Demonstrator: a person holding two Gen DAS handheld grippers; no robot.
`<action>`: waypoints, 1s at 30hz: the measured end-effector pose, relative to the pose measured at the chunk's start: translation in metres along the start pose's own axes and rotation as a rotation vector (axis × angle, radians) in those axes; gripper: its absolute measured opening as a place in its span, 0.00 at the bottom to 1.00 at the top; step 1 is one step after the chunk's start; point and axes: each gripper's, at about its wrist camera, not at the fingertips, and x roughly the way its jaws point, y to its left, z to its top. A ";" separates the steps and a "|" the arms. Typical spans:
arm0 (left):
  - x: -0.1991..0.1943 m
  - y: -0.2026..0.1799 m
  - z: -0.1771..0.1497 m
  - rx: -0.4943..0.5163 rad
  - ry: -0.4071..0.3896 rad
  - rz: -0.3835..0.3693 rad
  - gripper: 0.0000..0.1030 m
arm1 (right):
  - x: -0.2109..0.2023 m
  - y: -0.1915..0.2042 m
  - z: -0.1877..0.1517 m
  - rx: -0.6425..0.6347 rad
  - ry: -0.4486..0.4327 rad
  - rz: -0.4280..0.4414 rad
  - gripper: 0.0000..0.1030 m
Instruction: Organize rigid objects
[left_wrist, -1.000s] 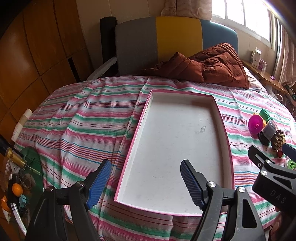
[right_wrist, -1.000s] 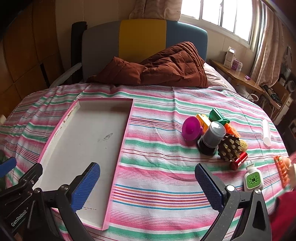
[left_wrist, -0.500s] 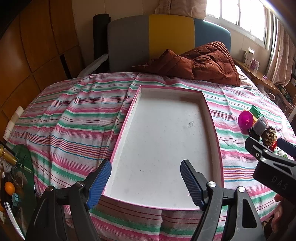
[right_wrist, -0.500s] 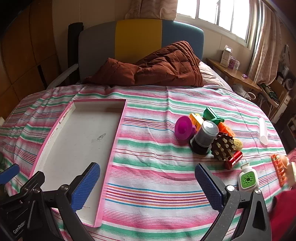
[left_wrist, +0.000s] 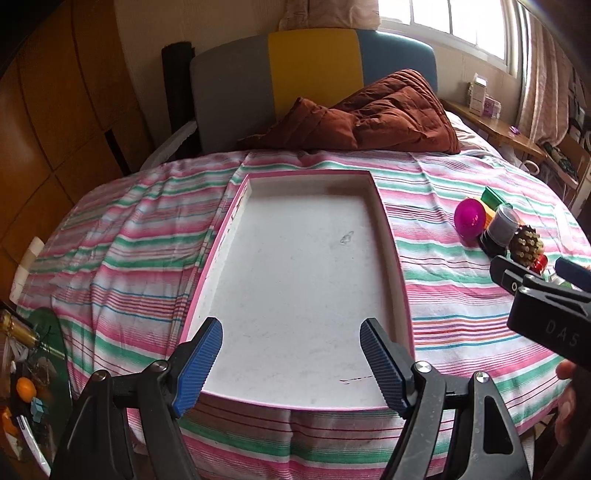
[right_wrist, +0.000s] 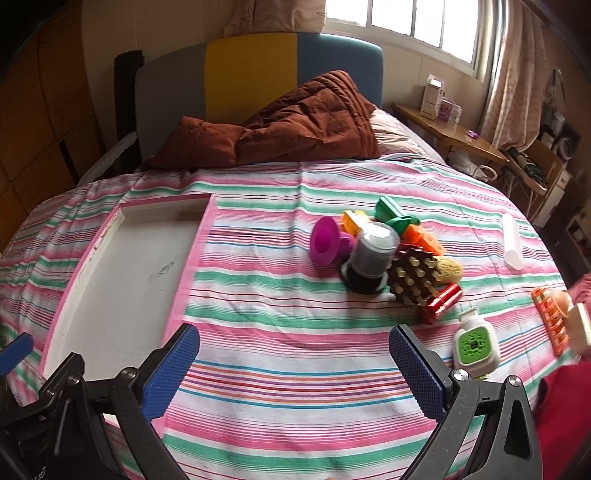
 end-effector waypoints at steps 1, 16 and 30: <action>0.000 -0.004 0.000 0.013 0.001 -0.004 0.76 | 0.000 -0.004 0.000 0.003 -0.002 -0.012 1.00; -0.004 -0.078 0.004 0.155 0.008 -0.233 0.76 | 0.005 -0.165 -0.042 0.306 -0.011 -0.071 0.95; 0.012 -0.165 0.013 0.296 0.105 -0.433 0.71 | 0.064 -0.203 -0.049 0.416 0.063 0.023 0.48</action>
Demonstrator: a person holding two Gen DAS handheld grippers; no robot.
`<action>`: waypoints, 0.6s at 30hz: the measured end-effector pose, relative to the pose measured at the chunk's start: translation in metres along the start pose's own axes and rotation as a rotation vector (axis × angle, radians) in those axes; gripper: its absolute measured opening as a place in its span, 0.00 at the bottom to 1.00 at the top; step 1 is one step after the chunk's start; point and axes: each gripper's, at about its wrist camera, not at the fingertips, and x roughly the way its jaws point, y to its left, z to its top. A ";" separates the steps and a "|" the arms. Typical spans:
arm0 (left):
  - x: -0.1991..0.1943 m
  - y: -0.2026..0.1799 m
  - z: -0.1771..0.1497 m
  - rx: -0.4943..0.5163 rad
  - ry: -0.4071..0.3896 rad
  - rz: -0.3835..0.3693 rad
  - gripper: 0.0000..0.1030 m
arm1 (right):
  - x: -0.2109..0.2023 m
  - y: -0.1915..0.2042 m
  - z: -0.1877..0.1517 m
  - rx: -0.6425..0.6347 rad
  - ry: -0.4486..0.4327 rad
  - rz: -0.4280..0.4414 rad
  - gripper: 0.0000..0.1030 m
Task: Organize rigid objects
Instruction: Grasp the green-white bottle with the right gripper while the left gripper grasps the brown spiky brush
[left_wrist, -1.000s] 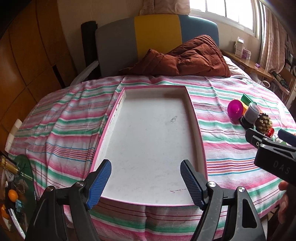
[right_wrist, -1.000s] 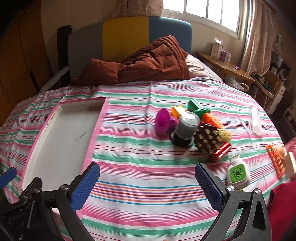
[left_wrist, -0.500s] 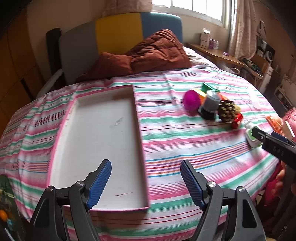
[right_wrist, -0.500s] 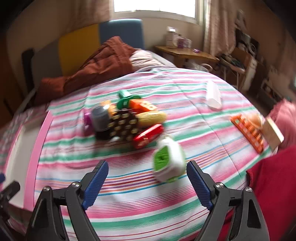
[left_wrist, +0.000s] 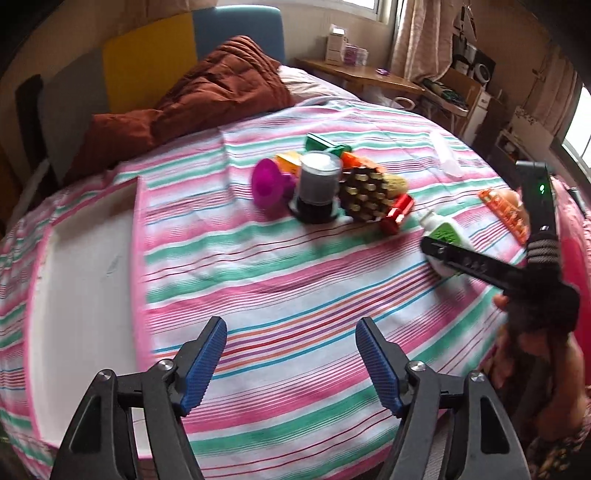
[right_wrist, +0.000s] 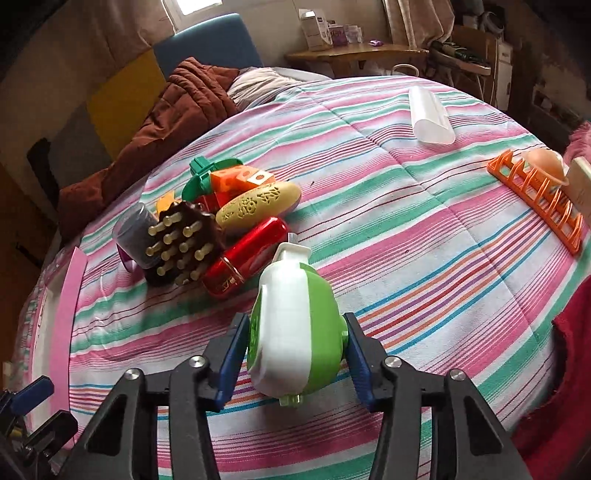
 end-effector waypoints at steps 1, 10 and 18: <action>0.003 -0.003 0.003 -0.004 0.006 -0.026 0.71 | -0.001 0.000 0.000 -0.008 -0.002 -0.014 0.48; 0.048 -0.046 0.046 0.063 -0.008 -0.058 0.68 | -0.018 -0.035 -0.002 0.083 -0.020 -0.141 0.48; 0.094 -0.059 0.093 -0.085 0.011 -0.157 0.66 | -0.020 -0.032 -0.005 0.052 -0.033 -0.165 0.48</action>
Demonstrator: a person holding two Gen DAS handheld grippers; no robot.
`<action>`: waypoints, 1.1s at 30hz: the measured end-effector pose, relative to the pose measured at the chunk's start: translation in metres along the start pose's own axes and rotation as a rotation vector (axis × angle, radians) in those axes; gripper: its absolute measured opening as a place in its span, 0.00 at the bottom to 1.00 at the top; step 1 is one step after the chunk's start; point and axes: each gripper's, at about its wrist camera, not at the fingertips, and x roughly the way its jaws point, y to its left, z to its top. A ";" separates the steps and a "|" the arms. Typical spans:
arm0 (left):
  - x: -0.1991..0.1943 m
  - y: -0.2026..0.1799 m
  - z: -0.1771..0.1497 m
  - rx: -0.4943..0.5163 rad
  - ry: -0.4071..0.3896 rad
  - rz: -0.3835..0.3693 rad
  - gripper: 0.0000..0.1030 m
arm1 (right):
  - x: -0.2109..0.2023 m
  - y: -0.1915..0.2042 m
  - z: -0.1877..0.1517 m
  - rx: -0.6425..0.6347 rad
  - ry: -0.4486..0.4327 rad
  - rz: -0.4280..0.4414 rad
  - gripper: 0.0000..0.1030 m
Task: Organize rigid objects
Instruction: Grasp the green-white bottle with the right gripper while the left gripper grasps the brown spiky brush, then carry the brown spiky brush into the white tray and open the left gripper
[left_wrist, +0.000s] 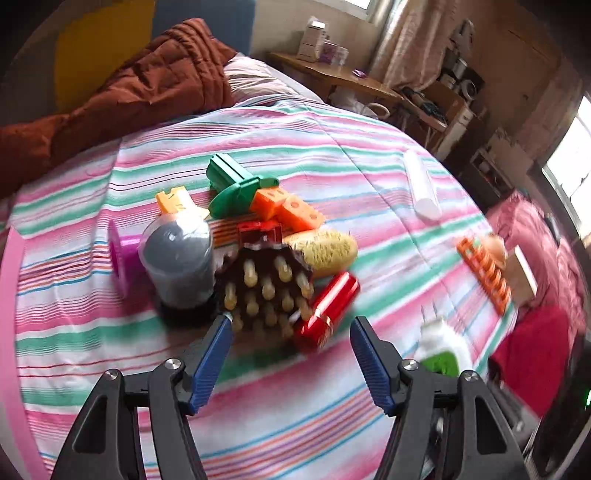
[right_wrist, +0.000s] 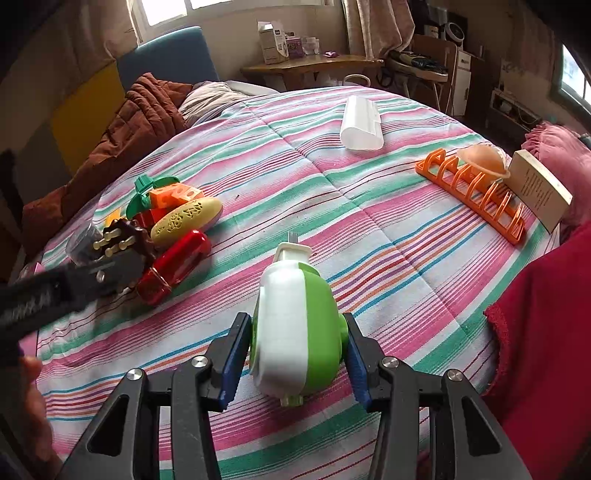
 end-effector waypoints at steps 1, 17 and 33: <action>0.004 0.002 0.005 -0.023 -0.002 0.007 0.66 | 0.002 0.000 0.001 0.003 0.000 0.003 0.48; 0.003 0.033 -0.007 0.026 -0.013 0.043 0.61 | 0.004 0.000 -0.002 -0.021 -0.009 0.001 0.42; -0.066 0.097 -0.066 -0.067 -0.080 0.003 0.61 | -0.004 0.040 -0.018 -0.108 -0.018 0.095 0.41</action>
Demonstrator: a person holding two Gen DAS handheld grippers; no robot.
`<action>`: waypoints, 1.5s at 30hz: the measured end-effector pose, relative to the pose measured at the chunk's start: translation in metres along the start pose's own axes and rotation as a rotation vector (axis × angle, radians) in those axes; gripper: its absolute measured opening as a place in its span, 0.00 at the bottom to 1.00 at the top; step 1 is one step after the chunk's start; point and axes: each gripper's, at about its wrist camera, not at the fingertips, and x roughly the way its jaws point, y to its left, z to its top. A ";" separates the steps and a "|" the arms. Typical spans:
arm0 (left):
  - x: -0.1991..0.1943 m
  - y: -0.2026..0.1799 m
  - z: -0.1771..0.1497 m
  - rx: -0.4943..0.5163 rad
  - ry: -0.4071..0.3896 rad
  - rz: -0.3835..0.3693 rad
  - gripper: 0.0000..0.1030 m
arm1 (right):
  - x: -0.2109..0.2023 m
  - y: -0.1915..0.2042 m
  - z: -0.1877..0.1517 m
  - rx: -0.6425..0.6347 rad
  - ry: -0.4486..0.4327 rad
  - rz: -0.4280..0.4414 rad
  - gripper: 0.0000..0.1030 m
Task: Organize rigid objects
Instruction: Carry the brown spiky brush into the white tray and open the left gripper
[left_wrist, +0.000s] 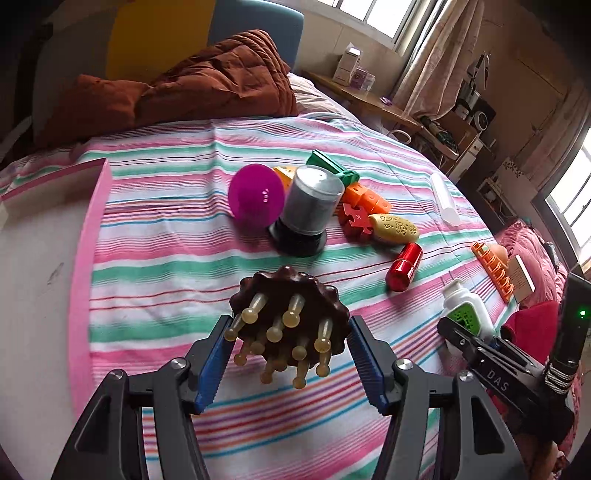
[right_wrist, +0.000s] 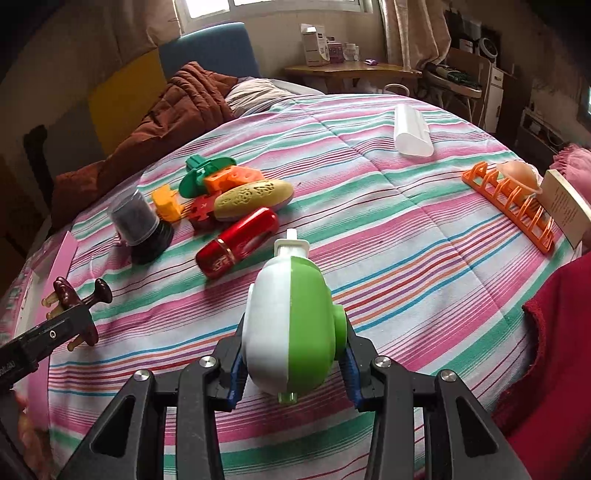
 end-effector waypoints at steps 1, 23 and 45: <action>-0.004 0.003 -0.002 -0.006 -0.005 -0.003 0.61 | -0.001 0.004 -0.002 -0.009 0.000 0.008 0.41; -0.081 0.115 0.014 -0.103 -0.100 0.326 0.61 | -0.005 0.090 -0.036 -0.172 0.022 0.132 0.41; -0.052 0.211 0.045 -0.167 -0.038 0.478 0.61 | 0.003 0.131 -0.033 -0.275 0.058 0.111 0.41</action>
